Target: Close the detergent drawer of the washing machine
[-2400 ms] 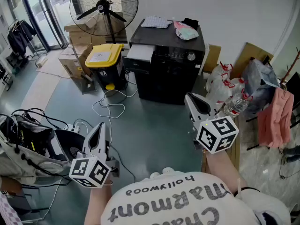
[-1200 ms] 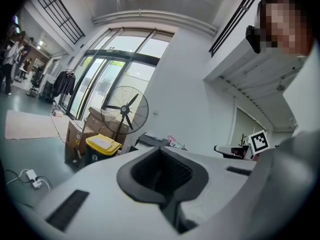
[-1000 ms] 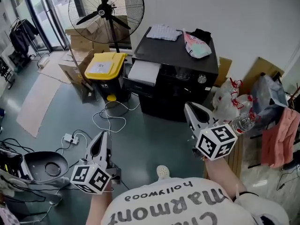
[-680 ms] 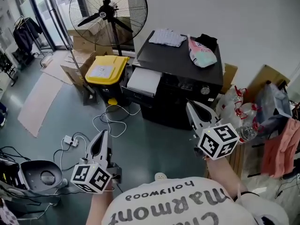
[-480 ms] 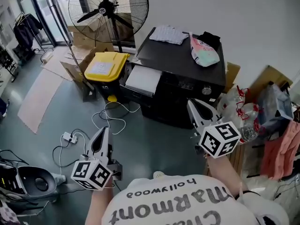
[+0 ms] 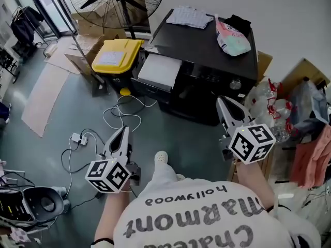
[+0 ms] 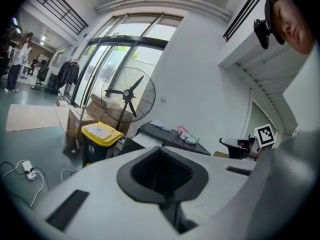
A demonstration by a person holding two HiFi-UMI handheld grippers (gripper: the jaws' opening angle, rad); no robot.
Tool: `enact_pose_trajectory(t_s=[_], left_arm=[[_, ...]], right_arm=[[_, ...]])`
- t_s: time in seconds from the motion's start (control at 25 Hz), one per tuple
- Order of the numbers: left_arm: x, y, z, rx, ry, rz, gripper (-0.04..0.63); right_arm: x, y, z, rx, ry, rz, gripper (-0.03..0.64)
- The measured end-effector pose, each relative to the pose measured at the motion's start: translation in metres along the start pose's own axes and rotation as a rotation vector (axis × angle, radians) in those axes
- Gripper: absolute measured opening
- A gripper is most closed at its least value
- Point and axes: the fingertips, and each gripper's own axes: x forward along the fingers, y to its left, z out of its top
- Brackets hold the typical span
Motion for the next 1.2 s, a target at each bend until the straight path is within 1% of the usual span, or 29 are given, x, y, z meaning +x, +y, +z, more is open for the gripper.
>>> enact_pose_trajectory(t_s=[0.28,0.44,0.52,0.6,0.68,0.72,0.76,0.8,0.92,1.0,1.12,1.2], left_arm=[[0.055,0.018,-0.003,-0.013,0.047,-0.058,0.008],[0.094,0.037,0.003,-0.059,0.042,-0.106,0.008],[0.114,0.05,0.0,-0.096,0.048,-0.125,0.008],[0.133,0.067,-0.015,-0.15,0.09,-0.13,0.008],[0.149,0.083,-0.035,-0.222,0.146,-0.134,0.009],[0.157,0.09,-0.045,-0.261,0.17,-0.137,0.032],[0.164,0.095,-0.053,-0.298,0.19,-0.142,0.087],[0.171,0.099,-0.06,-0.332,0.206,-0.15,0.115],[0.187,0.109,-0.081,-0.425,0.239,-0.173,0.118],[0.198,0.112,-0.09,-0.481,0.244,-0.209,0.133],[0.215,0.113,-0.1,-0.586,0.26,-0.28,0.188],[0.225,0.114,-0.105,-0.635,0.274,-0.323,0.215]], right_arm=[[0.023,-0.023,-0.001,0.002,0.019,-0.074,0.034],[0.04,-0.036,0.006,0.001,0.022,-0.129,0.034],[0.048,-0.044,0.009,0.002,0.027,-0.162,0.034],[0.055,-0.051,0.008,0.001,0.041,-0.192,0.034],[0.061,-0.056,0.006,0.0,0.056,-0.219,0.034],[0.064,-0.058,0.005,0.0,0.062,-0.232,0.034],[0.067,-0.06,0.005,0.0,0.068,-0.242,0.034],[0.069,-0.062,0.005,0.0,0.074,-0.251,0.034],[0.075,-0.067,0.004,-0.003,0.09,-0.277,0.034],[0.077,-0.072,0.002,-0.002,0.1,-0.299,0.034],[0.08,-0.079,0.0,0.0,0.118,-0.331,0.034],[0.081,-0.083,-0.002,0.002,0.127,-0.352,0.034]])
